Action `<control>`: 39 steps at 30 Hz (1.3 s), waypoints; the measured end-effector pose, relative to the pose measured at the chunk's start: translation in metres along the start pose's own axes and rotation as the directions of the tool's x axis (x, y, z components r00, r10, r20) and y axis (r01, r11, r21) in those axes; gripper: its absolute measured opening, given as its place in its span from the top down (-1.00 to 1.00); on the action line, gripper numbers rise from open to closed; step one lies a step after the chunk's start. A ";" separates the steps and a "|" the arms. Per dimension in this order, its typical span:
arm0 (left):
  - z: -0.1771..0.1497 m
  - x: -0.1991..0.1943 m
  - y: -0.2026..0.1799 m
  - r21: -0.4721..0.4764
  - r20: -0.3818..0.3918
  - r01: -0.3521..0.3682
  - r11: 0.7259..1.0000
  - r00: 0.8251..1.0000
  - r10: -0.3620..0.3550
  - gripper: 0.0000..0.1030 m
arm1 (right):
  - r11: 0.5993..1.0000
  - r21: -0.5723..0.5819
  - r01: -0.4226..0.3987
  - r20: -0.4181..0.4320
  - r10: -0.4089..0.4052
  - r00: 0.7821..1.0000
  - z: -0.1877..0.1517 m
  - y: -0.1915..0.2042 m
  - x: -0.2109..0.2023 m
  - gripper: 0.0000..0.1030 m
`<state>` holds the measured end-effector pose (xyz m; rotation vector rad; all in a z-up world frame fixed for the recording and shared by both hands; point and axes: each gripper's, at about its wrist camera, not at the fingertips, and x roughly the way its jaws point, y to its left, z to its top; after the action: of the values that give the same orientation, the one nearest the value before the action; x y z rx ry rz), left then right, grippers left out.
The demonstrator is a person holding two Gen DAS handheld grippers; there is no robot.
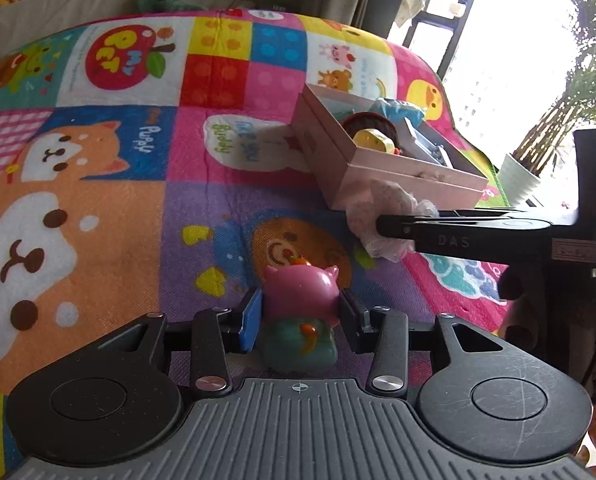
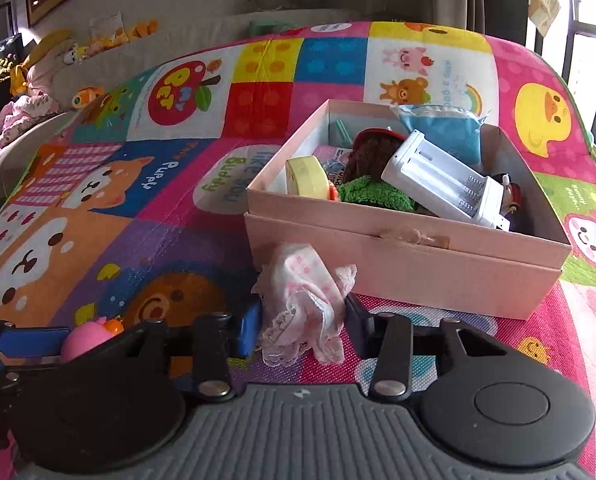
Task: Organize objects
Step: 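Grasp the pink-and-teal toy with the left gripper while the right grasps the white lace cloth, then place the pink toy with the left gripper and lace cloth with the right into the box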
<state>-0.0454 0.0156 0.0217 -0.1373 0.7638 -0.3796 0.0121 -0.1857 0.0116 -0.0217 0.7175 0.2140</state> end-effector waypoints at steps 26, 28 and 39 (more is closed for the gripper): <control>0.162 0.096 -0.050 -0.106 0.180 0.212 0.971 0.965 -0.191 0.10 | 0.991 0.132 0.034 0.193 -0.059 0.979 -0.057 -0.077 -0.121 0.41; 0.165 0.126 -0.045 -0.154 0.145 0.186 0.970 0.976 -0.164 0.08 | 0.990 0.134 0.047 0.195 -0.073 0.978 -0.059 -0.080 -0.120 0.41; 0.135 0.134 -0.084 0.322 0.234 -0.107 0.941 0.972 0.031 0.05 | 0.987 0.146 0.072 0.147 -0.094 0.985 -0.062 -0.092 -0.102 0.41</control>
<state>0.1124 -0.1153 0.0534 0.1632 0.4695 -0.4128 -0.0848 -0.3008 0.0265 0.0979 0.5754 0.0834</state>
